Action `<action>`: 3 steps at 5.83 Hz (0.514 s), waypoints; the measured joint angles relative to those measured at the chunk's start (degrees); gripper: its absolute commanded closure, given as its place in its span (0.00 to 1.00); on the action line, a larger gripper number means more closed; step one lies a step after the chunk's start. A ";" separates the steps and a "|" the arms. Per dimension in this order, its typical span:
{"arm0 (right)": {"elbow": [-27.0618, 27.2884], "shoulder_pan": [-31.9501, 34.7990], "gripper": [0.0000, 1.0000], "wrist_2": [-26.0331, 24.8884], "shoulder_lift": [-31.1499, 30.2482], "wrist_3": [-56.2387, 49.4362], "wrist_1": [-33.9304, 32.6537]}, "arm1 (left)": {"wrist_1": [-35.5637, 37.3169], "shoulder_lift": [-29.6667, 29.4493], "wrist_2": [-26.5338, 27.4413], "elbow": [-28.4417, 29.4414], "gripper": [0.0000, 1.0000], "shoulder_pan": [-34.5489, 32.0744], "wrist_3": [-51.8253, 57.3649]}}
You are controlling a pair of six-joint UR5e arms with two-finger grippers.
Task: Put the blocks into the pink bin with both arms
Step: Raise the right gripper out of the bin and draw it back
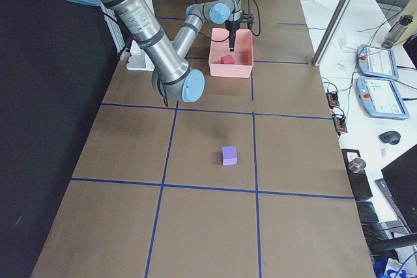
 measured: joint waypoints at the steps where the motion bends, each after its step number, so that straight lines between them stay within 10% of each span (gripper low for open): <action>1: 0.39 4.61 0.00 3.16 -1.50 -8.43 -2.72 | -3.81 -2.76 -0.11 2.34 0.00 1.03 -0.10; 3: 1.35 14.40 0.00 7.38 -7.73 -29.94 -5.49 | -21.19 -3.47 -0.07 9.05 0.00 3.45 -11.53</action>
